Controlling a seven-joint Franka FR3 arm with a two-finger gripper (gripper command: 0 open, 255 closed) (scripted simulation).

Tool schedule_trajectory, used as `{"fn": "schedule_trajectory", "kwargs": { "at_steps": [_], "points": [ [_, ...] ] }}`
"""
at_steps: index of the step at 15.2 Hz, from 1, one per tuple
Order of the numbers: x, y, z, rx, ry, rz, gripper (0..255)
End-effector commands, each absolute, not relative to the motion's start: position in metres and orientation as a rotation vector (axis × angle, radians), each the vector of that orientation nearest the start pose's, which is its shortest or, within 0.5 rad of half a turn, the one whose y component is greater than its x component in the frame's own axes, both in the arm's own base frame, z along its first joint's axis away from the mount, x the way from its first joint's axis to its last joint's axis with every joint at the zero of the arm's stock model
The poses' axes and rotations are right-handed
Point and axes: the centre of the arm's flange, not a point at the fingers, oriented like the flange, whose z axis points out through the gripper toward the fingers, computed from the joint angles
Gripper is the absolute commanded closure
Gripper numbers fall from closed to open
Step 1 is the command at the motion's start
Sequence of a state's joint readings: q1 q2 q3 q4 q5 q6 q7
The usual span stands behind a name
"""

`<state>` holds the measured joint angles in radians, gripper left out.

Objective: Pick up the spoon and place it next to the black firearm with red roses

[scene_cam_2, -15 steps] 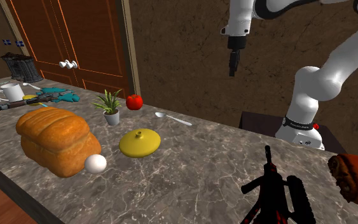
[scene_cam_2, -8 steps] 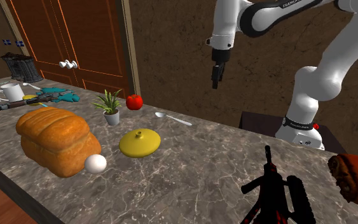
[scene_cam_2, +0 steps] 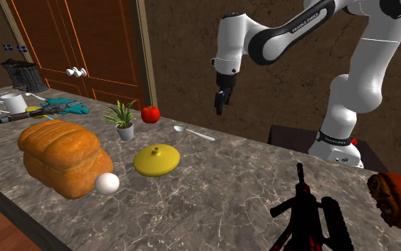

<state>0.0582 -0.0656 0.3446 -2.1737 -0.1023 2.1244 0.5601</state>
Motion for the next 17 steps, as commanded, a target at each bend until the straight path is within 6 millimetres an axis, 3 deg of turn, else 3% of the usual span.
{"fn": "schedule_trajectory", "kwargs": {
  "at_steps": [1,9,17],
  "points": [
    [0.502,0.219,0.408,-3.239,0.176,-0.125,0],
    [0.569,0.276,0.357,-3.288,0.197,-0.221,0],
    [0.574,0.270,0.318,-3.288,0.197,-0.221,0]
  ]
}}
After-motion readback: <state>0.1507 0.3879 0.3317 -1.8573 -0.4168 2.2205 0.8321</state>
